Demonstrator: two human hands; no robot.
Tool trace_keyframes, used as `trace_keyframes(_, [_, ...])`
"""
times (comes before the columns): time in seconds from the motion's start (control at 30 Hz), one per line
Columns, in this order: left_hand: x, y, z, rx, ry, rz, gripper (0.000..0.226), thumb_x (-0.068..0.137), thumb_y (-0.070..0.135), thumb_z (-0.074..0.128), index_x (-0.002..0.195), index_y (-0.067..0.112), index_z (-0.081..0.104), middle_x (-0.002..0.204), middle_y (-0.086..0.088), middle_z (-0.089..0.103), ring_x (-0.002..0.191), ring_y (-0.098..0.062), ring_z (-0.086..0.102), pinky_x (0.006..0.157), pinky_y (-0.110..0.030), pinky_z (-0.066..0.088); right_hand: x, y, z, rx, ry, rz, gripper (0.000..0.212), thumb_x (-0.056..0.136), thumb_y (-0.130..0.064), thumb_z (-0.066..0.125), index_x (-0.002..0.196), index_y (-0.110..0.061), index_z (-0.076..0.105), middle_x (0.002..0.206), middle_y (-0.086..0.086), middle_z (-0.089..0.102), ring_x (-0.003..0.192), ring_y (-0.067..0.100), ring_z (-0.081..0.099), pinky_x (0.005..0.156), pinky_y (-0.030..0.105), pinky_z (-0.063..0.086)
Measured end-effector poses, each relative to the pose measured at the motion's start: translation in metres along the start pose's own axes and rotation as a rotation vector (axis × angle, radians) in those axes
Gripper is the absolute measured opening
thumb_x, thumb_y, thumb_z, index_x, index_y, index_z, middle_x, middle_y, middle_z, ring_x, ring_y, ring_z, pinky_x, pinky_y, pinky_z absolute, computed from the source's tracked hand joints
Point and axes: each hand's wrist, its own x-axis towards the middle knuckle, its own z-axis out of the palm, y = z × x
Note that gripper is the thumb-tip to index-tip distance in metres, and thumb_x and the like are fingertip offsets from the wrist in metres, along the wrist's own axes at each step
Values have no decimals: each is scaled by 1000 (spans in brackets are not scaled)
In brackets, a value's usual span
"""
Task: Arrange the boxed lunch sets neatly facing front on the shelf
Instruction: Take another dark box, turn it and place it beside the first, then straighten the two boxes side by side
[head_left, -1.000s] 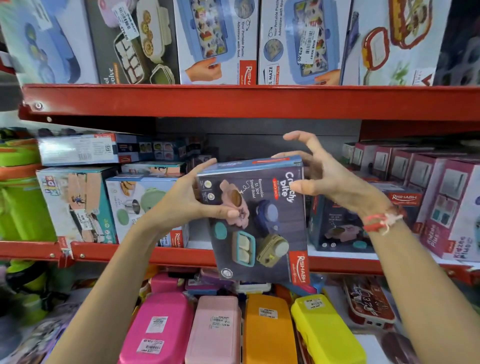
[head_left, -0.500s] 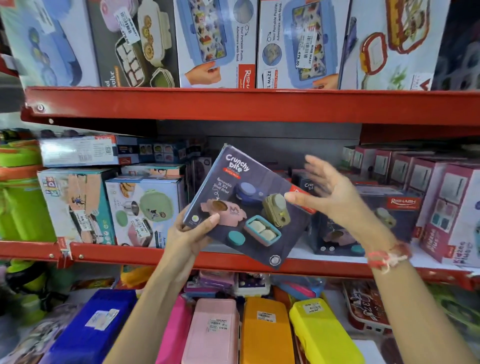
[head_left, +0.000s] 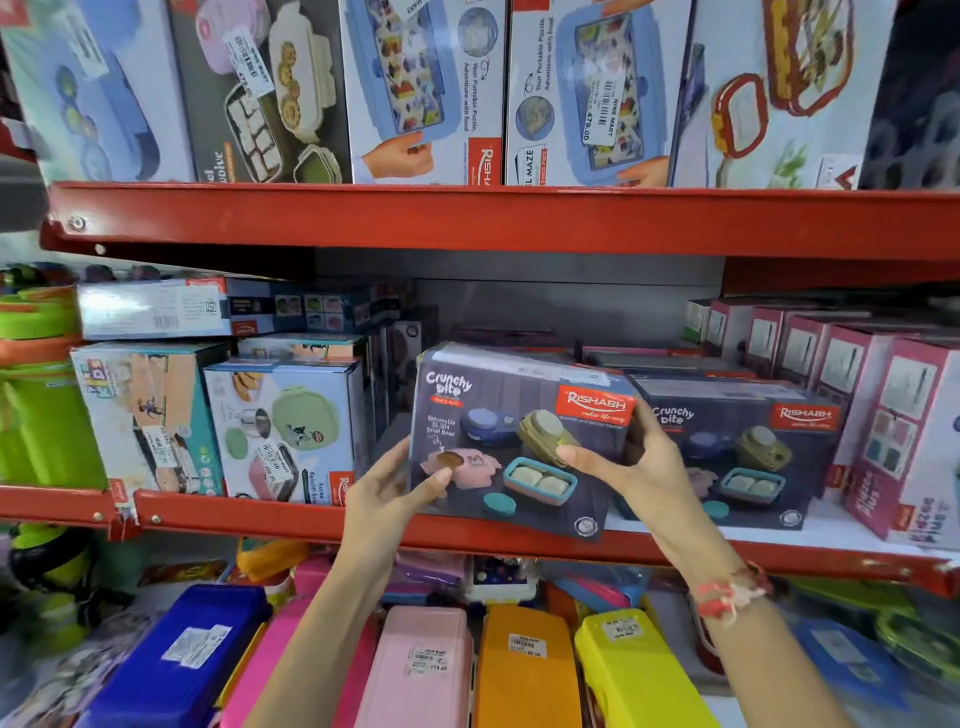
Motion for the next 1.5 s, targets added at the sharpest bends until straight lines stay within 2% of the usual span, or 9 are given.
trace_keyframes(0.13, [7,7,1,130,47,60,64,70,-2,76,130,3,54,127,-13,63,109,-14,65,96,-30,52,4,5,3,-64,-7,-17,99,58,-46,83,146,-30,40,133,-13,56,126,13,54,106,44,48])
trace_keyframes(0.33, [10,9,8,186,54,96,65,72,-11,71,132,5,51,122,-4,61,93,8,66,80,-9,52,13,25,10,-134,-23,-49,85,77,-42,75,151,-29,35,137,-14,55,130,9,51,108,35,45])
trace_keyframes(0.47, [11,3,10,227,85,66,69,71,-10,72,134,5,49,128,-9,61,112,-13,61,91,-18,50,16,34,15,-189,-29,-51,83,83,-36,72,153,-26,30,143,-9,52,133,8,45,111,37,41])
trace_keyframes(0.63, [12,0,12,299,94,68,70,73,-9,72,136,9,48,133,-10,59,124,-20,56,103,-34,45,12,45,22,-228,15,-38,87,79,-54,65,154,-27,28,143,-5,55,134,14,50,111,42,42])
trace_keyframes(0.77, [5,3,12,339,94,122,66,81,14,71,140,17,44,138,-3,55,127,-15,51,107,-34,41,1,47,24,-245,118,-87,79,85,-51,63,153,-29,29,152,-4,46,140,15,42,114,43,38])
trace_keyframes(0.93, [-2,3,6,332,85,150,48,89,61,41,130,39,53,127,7,65,119,-9,59,103,-45,47,-22,45,25,-150,183,-82,63,88,-54,55,146,-34,41,150,-10,47,138,14,45,114,42,39])
trace_keyframes(1.17, [-11,4,2,252,60,180,47,94,52,37,132,30,54,125,2,67,116,-11,62,100,-43,49,-36,37,20,-128,142,-70,57,93,-48,50,147,-34,41,151,-9,48,138,11,46,113,33,39])
trace_keyframes(1.33, [-15,2,4,339,77,160,53,90,62,36,134,36,50,133,5,61,124,-9,54,107,-41,42,-40,34,17,-165,97,-51,60,92,-52,48,149,-37,36,152,-8,46,137,13,46,113,40,39])
trace_keyframes(1.5, [-49,8,33,373,434,309,29,99,27,39,119,21,59,122,0,61,104,-5,54,90,-24,39,-49,34,-1,-139,193,-53,47,95,-41,52,141,-30,50,134,-11,58,112,-7,55,84,0,41])
